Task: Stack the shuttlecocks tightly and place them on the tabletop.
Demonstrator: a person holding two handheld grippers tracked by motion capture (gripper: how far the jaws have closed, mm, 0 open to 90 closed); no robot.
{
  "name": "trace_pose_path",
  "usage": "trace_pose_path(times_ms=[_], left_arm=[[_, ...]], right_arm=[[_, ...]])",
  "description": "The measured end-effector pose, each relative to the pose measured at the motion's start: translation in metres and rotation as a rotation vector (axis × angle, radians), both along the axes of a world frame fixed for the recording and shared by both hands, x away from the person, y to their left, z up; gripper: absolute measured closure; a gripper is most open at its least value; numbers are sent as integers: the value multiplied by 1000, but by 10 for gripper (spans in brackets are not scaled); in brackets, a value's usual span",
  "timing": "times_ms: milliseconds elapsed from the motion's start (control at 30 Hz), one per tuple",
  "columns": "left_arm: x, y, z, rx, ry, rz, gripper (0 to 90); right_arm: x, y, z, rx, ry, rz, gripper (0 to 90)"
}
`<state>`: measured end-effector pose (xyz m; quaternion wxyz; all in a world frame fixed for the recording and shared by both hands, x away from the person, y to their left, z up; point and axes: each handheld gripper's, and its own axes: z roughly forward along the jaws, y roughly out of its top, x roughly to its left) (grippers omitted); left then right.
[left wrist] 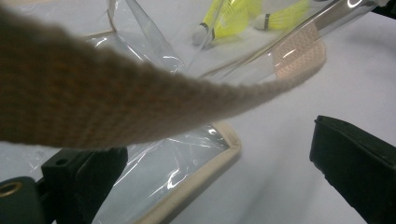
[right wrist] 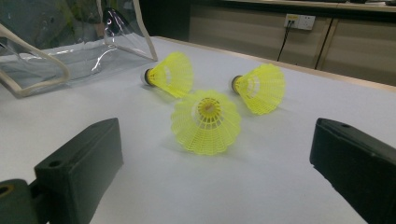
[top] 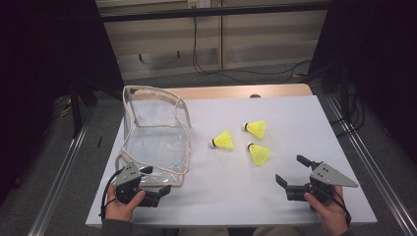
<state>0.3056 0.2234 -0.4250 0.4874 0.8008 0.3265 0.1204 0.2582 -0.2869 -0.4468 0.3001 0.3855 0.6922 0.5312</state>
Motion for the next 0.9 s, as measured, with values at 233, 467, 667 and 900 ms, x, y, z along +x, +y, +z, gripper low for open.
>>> trace_pose_path(times_ms=[233,467,667,900], left_arm=[[0,0,0,0,-2,3,42],[0,0,0,3,-1,0,38],[0,0,0,4,-1,1,38],[0,0,0,8,-2,1,36]], right_arm=[[6,4,0,-12,6,13,16],[15,5,0,-20,30,-4,15],[20,7,1,-30,53,-14,17],[27,9,3,-30,60,-10,23]])
